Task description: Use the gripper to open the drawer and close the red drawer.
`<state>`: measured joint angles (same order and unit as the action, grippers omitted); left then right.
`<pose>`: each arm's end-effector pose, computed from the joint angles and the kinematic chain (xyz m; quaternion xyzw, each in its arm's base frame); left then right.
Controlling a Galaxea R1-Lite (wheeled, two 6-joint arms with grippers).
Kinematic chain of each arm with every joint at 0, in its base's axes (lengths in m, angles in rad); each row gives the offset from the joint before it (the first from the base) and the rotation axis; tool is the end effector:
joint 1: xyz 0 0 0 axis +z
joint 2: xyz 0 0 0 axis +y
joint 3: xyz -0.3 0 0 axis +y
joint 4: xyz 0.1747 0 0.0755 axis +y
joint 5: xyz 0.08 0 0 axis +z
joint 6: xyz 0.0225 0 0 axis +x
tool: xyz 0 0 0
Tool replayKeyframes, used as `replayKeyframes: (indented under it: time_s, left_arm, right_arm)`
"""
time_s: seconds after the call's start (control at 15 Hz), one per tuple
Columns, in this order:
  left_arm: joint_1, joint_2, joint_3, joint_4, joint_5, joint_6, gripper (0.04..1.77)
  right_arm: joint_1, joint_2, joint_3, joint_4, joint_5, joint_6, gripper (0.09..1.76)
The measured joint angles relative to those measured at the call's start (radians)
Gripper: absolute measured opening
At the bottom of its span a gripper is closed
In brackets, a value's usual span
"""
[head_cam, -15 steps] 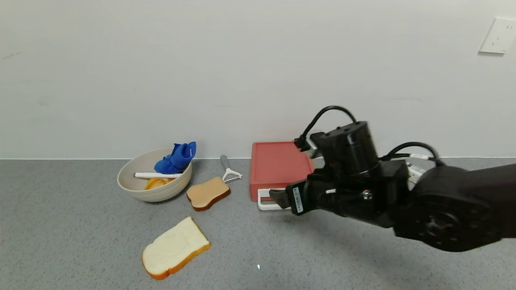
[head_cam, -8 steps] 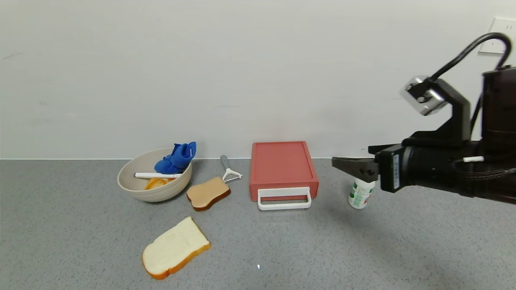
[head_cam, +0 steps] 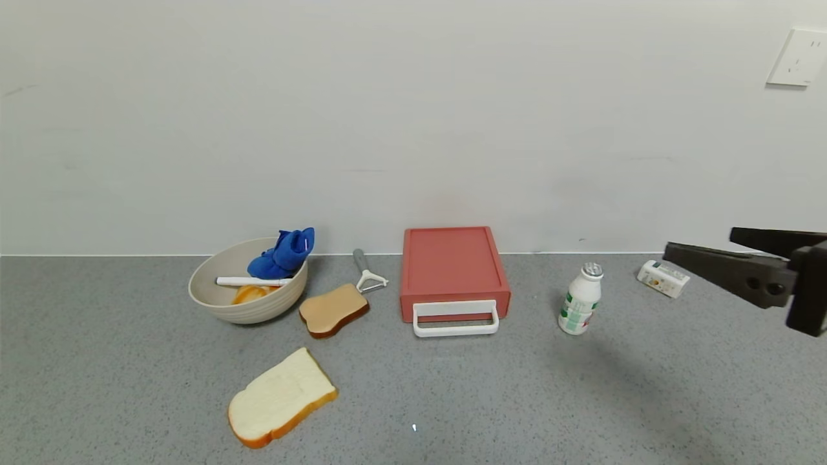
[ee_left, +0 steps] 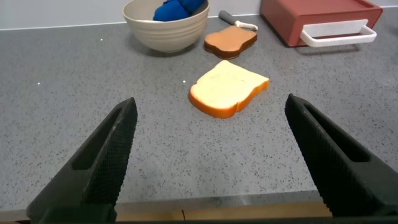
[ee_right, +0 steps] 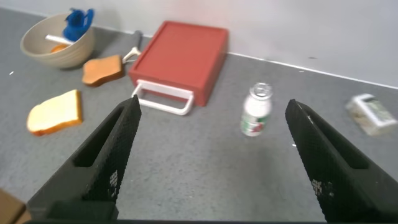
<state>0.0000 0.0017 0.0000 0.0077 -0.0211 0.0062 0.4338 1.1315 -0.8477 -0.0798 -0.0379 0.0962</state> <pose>-0.0227 -0.0005 0.0747 0.0031 0.0047 -0.0106 0.9999 0.1470 0.0672 0.2743 0.0231 0.1083 0.1907 0.9754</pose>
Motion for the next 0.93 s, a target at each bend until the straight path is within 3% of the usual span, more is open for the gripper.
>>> replayKeyframes:
  time_s: [0.27,0.47,0.73,0.93]
  left_arm:
    - [0.0,0.0,0.0,0.0,0.0,0.0,1.72]
    - [0.0,0.0,0.0,0.0,0.0,0.0,1.72]
    - [0.0,0.0,0.0,0.0,0.0,0.0,1.72]
    - [0.0,0.0,0.0,0.0,0.0,0.0,1.72]
  right_arm:
    - [-0.082,-0.212,0.088,0.093,-0.069,0.0,1.71]
    - [-0.198,-0.386,0.102,0.263,-0.078,0.0,1.71]
    - [-0.427,-0.601,0.11,0.42,-0.073,0.001,1.71]
    - [-0.484,-0.748,0.126,0.471,-0.044,0.001,1.71]
